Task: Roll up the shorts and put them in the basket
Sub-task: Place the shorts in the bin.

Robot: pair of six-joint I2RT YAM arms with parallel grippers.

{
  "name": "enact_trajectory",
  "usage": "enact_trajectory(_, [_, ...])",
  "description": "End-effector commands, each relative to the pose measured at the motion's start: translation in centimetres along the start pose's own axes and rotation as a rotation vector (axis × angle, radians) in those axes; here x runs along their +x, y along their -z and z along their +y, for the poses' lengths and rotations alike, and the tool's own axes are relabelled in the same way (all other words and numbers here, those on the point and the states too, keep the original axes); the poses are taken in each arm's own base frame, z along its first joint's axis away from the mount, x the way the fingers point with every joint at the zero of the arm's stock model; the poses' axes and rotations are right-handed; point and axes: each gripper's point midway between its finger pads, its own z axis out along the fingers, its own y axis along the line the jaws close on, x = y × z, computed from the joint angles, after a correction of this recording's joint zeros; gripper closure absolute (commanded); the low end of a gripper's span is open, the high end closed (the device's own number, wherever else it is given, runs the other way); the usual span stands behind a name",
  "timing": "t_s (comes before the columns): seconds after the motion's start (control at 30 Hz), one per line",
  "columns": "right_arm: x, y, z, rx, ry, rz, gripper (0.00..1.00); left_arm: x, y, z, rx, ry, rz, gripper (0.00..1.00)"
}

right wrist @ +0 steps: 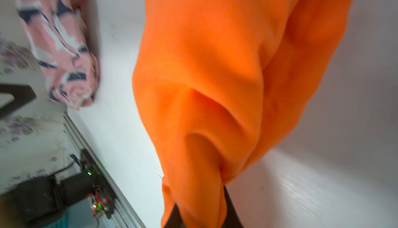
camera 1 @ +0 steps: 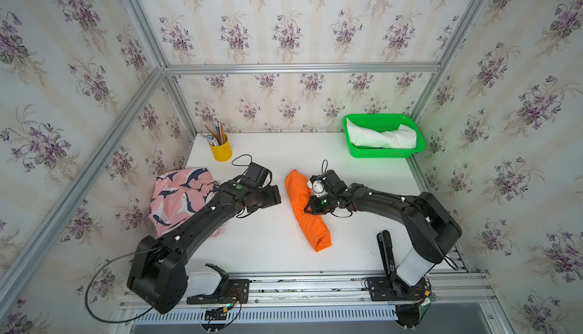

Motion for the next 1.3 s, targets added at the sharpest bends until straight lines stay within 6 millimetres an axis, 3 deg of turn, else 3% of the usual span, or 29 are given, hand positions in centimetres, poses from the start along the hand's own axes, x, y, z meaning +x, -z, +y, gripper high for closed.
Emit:
enact_trajectory(0.0, [-7.4,4.4,-1.4,-0.025,-0.126,-0.202,1.0,0.0,2.5,2.5,-0.095,-0.051,-0.01,0.11])
enact_trajectory(0.07, [-12.8,8.1,-3.3,-0.053,-0.222,-0.356,1.0,-0.3,3.5,2.6,-0.09,-0.055,-0.029,0.11])
enact_trajectory(0.2, [-22.8,15.7,-8.4,-0.078,-0.418,-0.66,1.0,0.3,3.6,2.8,-0.081,-0.046,-0.023,0.11])
enact_trajectory(0.3, [-27.6,19.3,-14.0,-0.011,-0.616,-0.833,1.0,0.9,3.1,2.9,-0.068,-0.031,-0.006,0.11])
enact_trajectory(0.37, [-29.1,20.8,-18.6,0.085,-0.813,-0.928,1.0,1.3,2.8,2.8,-0.056,-0.018,0.002,0.11])
enact_trajectory(0.4, [-29.1,20.9,-21.3,0.16,-0.948,-0.958,1.0,1.4,2.7,2.8,-0.054,-0.013,0.008,0.1])
enact_trajectory(0.5, [-28.7,20.4,-26.6,0.316,-1.193,-0.994,1.0,1.7,2.5,2.9,-0.055,-0.008,0.019,0.11])
enact_trajectory(0.7, [-27.3,15.4,-32.7,0.421,-1.397,-0.972,1.0,1.8,2.9,3.7,-0.096,-0.011,0.02,0.1])
enact_trajectory(0.9, [-24.7,11.3,-36.6,0.516,-1.468,-0.927,1.0,2.1,3.5,4.3,-0.121,0.003,0.016,0.1])
enact_trajectory(1.03, [-25.1,10.6,-38.3,0.529,-1.472,-0.961,1.0,2.0,3.7,4.7,-0.143,0.013,0.011,0.09])
enact_trajectory(1.07, [-24.5,9.3,-39.6,0.557,-1.484,-0.944,0.98,1.9,3.9,4.8,-0.152,0.013,0.008,0.09])
enact_trajectory(1.13, [-25.1,8.7,-40.1,0.545,-1.493,-0.944,0.9,1.7,4.1,5.1,-0.171,0.016,0.003,0.09])
enact_trajectory(1.27, [-26.5,9.0,-39.2,0.482,-1.515,-0.951,0.56,1.2,5.1,5.5,-0.193,0.024,-0.015,0.08])
